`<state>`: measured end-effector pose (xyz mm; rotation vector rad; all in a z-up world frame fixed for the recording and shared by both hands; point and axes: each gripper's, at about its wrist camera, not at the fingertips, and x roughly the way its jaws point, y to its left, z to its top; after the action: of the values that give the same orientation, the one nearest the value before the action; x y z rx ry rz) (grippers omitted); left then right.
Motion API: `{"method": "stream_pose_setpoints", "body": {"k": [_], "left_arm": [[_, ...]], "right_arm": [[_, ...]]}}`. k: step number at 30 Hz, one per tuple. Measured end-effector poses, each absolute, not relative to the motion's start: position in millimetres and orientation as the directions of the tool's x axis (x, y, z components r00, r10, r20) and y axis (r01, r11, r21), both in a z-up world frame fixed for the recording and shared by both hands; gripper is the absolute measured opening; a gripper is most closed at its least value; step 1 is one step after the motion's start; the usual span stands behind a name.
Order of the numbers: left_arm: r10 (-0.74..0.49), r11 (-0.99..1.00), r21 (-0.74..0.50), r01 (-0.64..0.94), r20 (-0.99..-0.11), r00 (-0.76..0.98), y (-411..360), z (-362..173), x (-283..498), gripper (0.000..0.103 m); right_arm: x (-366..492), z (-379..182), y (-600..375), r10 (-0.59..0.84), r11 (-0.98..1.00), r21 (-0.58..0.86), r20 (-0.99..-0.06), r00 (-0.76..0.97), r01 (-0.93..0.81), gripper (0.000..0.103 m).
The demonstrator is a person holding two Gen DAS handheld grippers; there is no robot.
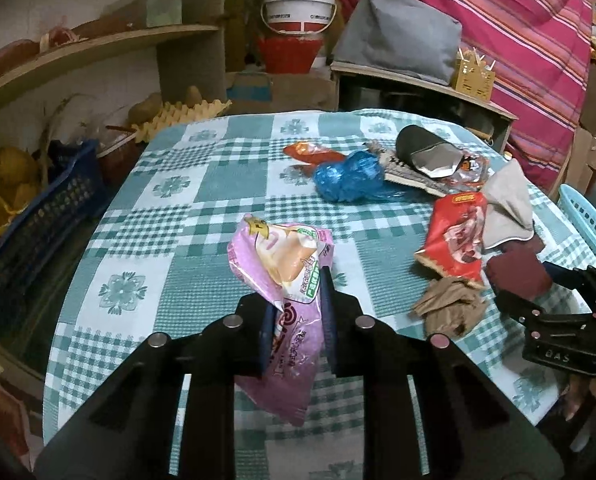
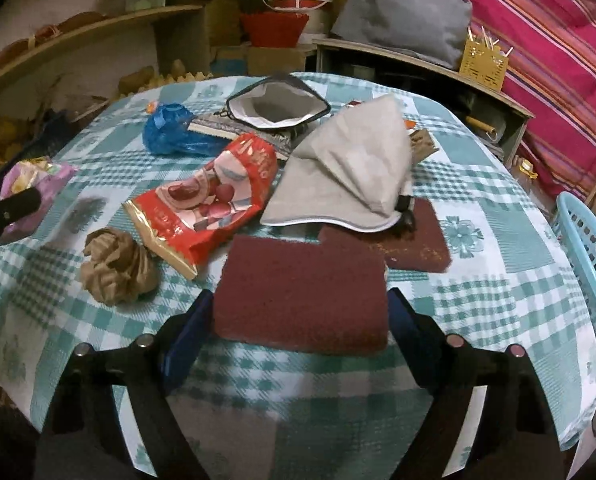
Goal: Collect trash
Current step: 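Carry both items over the blue basket and open both tools to drop them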
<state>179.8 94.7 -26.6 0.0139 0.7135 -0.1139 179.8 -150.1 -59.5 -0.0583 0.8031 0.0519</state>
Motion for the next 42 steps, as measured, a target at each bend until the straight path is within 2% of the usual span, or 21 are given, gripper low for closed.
{"method": "stream_pose_setpoints", "body": {"k": [8, 14, 18, 23, 30, 36, 42], "left_arm": [[-0.136, 0.986, -0.003, 0.166, -0.585, 0.8, 34, 16, 178, 0.019], [-0.225, 0.966, -0.012, 0.259, -0.536, 0.814, -41, 47, 193, 0.019], [-0.31, 0.937, -0.02, 0.349, -0.511, 0.802, -112, 60, 205, 0.019], [-0.403, 0.897, -0.05, 0.439, -0.503, 0.765, -187, 62, 213, 0.019], [-0.519, 0.817, -0.063, 0.574, -0.514, 0.683, -303, 45, 216, 0.019], [-0.544, 0.773, -0.038, 0.633, -0.554, 0.63, -378, 21, 223, 0.019], [-0.565, 0.747, -0.065, 0.662, -0.586, 0.581, -418, 12, 240, 0.02]], "right_arm": [[157, 8, -236, -0.018, 0.999, 0.011, -0.591, 0.806, 0.031, 0.084], [161, 46, -348, -0.115, 0.983, 0.054, -0.558, 0.822, 0.174, 0.084], [167, 60, -417, -0.215, 0.962, 0.025, -0.544, 0.811, 0.272, 0.084], [167, 57, -487, -0.302, 0.936, -0.01, -0.534, 0.79, 0.351, 0.084], [153, 32, -549, -0.321, 0.908, 0.051, -0.552, 0.769, 0.416, 0.084], [152, 18, -581, -0.33, 0.895, 0.065, -0.57, 0.752, 0.442, 0.084], [146, 10, -604, -0.337, 0.883, 0.079, -0.58, 0.741, 0.463, 0.084]]}}
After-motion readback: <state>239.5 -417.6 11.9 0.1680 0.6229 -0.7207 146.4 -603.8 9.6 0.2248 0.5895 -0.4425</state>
